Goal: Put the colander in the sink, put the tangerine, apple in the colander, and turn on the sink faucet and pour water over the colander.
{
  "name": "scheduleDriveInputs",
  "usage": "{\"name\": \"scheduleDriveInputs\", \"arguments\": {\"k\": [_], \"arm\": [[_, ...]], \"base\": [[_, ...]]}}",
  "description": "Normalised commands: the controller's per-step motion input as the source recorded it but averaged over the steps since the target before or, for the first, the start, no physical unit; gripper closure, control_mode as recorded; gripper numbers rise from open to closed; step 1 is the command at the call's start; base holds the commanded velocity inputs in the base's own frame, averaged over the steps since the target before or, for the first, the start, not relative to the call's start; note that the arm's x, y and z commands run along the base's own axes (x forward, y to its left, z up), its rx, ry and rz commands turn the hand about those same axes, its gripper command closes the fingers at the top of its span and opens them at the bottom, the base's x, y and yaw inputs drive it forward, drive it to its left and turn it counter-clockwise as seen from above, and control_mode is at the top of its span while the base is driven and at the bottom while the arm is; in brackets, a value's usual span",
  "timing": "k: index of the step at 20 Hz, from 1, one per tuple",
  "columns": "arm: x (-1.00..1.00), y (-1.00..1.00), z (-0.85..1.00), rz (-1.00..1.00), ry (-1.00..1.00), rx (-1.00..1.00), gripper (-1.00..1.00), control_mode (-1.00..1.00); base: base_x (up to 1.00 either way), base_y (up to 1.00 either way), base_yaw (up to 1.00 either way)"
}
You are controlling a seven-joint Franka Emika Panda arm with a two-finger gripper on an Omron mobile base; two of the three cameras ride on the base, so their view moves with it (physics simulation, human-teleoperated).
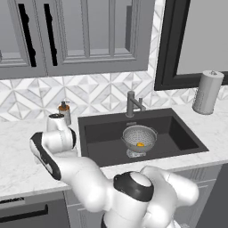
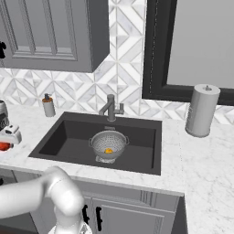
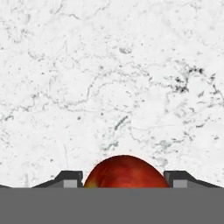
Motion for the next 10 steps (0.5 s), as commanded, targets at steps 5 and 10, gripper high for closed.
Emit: {"name": "scheduleDriveInputs", "arguments": {"k": [5,10], "arm": [[0.04,-0.70,0.45,0.00,-0.18,-0.02,1.00,-1.00],[0.06,-0.80,0.28,0.00,-0.13,-0.06,1.00,-1.00]], "base": [[0.00,0.00,0.00],[0.00,0.00,0.00]]}}
